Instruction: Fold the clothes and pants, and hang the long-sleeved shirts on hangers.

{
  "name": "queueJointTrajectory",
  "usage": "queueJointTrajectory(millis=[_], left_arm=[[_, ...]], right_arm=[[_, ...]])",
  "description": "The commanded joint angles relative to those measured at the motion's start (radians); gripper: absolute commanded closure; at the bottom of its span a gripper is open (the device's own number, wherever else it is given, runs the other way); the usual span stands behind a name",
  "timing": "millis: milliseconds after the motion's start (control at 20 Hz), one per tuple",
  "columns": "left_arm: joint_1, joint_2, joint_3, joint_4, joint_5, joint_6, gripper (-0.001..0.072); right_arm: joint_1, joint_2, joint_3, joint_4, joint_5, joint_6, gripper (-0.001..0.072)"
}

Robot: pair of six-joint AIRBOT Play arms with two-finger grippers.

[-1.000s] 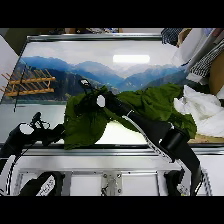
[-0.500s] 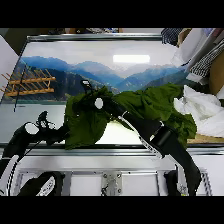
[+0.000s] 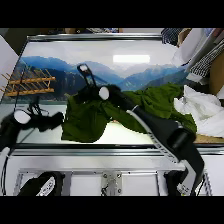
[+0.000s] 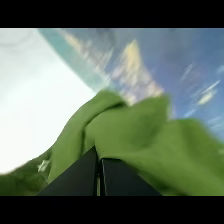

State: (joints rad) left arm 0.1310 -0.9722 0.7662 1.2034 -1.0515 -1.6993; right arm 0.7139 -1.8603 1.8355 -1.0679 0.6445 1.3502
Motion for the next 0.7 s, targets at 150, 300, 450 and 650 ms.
queueJointTrajectory(millis=[150, 300, 450, 650], left_arm=[[-0.032, -0.019, 0.871, 0.036, -0.044, 0.053, 0.0697], [-0.116, -0.11, 1.292, 0.036, -0.048, 0.073, 0.0697], [-0.213, -0.18, 1.464, 0.038, -0.028, 0.092, 0.0697], [-0.255, -0.101, 1.074, 0.037, -0.023, 0.086, 0.0697]], right_arm=[[-0.162, 0.444, 0.132, -0.219, 0.128, -0.037, 0.0698], [-0.191, 0.597, 0.151, -0.232, 0.062, -0.03, 0.0698], [-0.196, 0.691, 0.15, -0.338, 0.119, 0.013, 0.0698], [-0.196, 0.729, 0.068, -0.64, 0.534, 0.183, 0.0698]])
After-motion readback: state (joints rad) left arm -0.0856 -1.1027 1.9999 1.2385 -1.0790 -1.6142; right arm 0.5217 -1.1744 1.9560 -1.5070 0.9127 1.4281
